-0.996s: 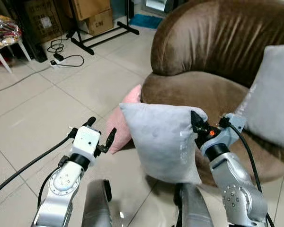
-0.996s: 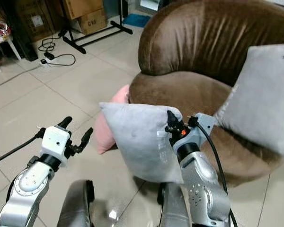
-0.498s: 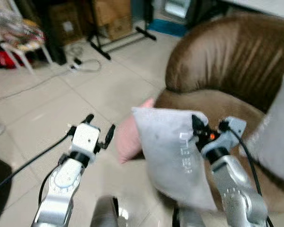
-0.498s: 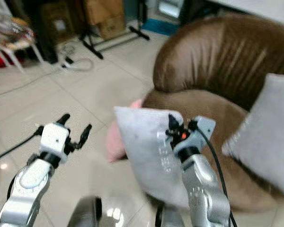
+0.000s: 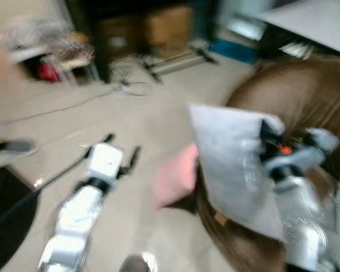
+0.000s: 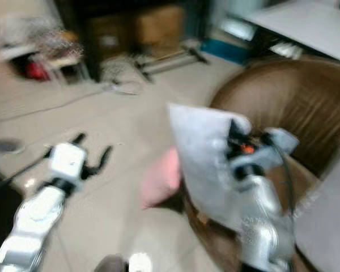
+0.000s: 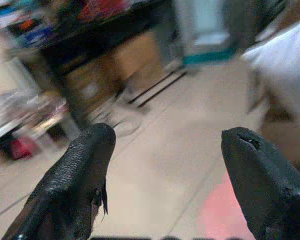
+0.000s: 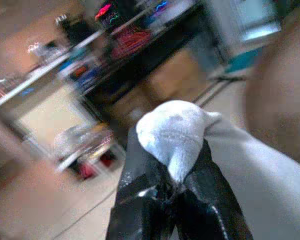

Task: Move the pillow to the sofa from floor

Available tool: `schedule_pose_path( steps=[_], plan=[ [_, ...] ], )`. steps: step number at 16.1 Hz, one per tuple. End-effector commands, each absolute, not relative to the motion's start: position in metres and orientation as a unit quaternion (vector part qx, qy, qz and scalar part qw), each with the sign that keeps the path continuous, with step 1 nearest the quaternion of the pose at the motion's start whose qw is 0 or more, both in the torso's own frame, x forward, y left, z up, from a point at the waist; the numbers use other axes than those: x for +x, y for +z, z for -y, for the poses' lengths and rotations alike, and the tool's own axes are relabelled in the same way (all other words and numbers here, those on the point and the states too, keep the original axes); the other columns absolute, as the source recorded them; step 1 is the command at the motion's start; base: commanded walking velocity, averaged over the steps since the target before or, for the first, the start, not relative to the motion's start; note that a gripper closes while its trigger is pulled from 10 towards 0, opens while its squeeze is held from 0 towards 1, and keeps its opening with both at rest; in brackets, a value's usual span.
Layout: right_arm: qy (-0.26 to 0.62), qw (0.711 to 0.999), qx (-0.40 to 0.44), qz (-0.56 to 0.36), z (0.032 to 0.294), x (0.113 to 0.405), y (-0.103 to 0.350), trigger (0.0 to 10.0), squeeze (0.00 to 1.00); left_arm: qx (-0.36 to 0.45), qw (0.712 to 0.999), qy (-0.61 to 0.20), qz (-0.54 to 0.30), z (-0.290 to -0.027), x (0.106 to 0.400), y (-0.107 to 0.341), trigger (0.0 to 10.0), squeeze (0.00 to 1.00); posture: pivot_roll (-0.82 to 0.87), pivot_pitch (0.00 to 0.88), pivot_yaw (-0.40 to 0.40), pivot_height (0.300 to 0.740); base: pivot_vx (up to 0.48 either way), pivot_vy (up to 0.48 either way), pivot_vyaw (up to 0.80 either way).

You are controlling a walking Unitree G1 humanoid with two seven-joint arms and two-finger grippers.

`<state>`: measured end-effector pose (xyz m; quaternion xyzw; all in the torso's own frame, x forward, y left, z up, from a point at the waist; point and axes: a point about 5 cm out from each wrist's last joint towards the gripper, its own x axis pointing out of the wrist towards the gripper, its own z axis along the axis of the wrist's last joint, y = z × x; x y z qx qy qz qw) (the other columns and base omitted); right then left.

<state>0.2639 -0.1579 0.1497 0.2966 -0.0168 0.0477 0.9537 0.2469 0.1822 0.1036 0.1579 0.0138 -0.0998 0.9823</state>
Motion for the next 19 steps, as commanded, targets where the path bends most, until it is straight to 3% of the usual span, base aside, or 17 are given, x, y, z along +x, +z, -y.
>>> schedule_pose_path(
  steps=[1,7,12,19],
  plan=[
    [0.028,0.954,0.295,0.035,0.165,0.259,0.154,10.0,0.0,0.163,0.98,-0.117,-0.013,-0.175,0.251,0.106,10.0,0.0,0.02,0.0,-0.01,0.74,0.0,0.0,0.0],
    [-0.004,0.964,0.266,0.006,0.168,0.258,0.136,10.0,0.0,0.161,0.979,-0.122,0.011,-0.175,0.254,0.112,10.0,0.0,0.02,0.0,0.008,0.74,0.0,0.0,0.0],
    [0.033,0.973,0.226,-0.025,0.151,0.266,0.13,10.0,0.0,0.145,0.979,-0.142,0.022,-0.173,0.255,0.115,10.0,0.0,0.02,0.0,0.006,0.74,0.048,0.0,0.0],
    [0.041,0.974,0.221,-0.024,0.143,0.27,0.13,10.0,0.0,0.146,0.977,-0.153,0.018,-0.174,0.251,0.114,10.0,0.0,0.03,0.002,0.001,0.74,0.299,0.0,-0.77]
  ],
)
